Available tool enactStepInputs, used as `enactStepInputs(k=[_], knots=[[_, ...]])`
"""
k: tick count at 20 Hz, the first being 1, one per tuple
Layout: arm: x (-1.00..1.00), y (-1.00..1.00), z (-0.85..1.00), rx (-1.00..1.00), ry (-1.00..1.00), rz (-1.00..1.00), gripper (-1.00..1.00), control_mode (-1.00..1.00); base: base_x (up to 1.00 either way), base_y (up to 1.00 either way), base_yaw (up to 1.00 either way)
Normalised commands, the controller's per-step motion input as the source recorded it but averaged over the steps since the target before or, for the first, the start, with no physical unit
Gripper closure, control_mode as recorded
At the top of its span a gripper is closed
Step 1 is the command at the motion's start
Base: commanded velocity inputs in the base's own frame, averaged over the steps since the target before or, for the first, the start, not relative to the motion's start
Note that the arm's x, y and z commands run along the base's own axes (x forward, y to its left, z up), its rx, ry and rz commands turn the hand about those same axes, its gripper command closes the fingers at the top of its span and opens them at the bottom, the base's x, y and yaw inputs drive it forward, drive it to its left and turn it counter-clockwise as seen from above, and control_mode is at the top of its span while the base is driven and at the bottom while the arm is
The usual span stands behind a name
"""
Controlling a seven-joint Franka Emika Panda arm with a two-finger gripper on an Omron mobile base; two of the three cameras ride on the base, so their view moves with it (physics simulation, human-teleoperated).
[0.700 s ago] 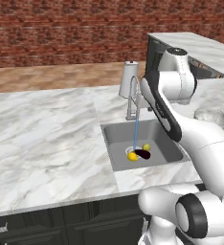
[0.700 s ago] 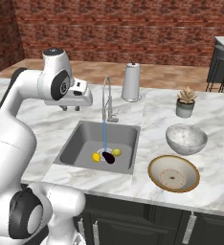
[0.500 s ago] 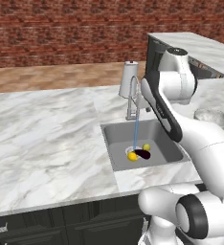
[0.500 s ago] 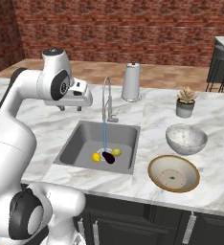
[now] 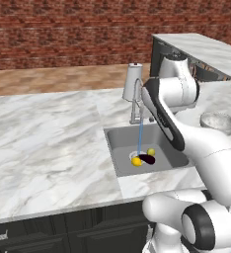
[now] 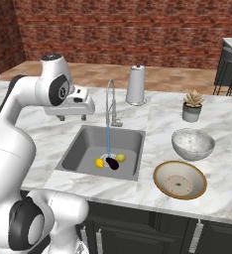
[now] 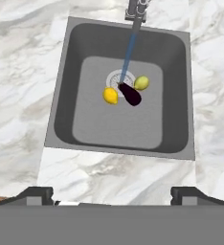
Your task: Pick the lemons from the sink and place them in one bowl. Place the eggplant in the other bowl. Then turn off the sink faucet.
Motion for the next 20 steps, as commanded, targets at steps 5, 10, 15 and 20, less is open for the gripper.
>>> enactStepInputs(k=[5,10,15,20], knots=[[-0.04,-0.04,-0.45,-0.01,0.01,0.0,-1.0,-1.0,0.0,0.0,0.0],[0.13,-0.32,-0.42,0.0,0.0,0.0,-1.0,-1.0,0.0,0.0,0.0],[0.1,-0.19,-0.32,0.0,0.0,0.0,-1.0,-1.0,0.0,0.0,0.0],[0.03,-0.14,-0.34,0.0,0.0,0.0,-1.0,-1.0,0.0,0.0,0.0]])
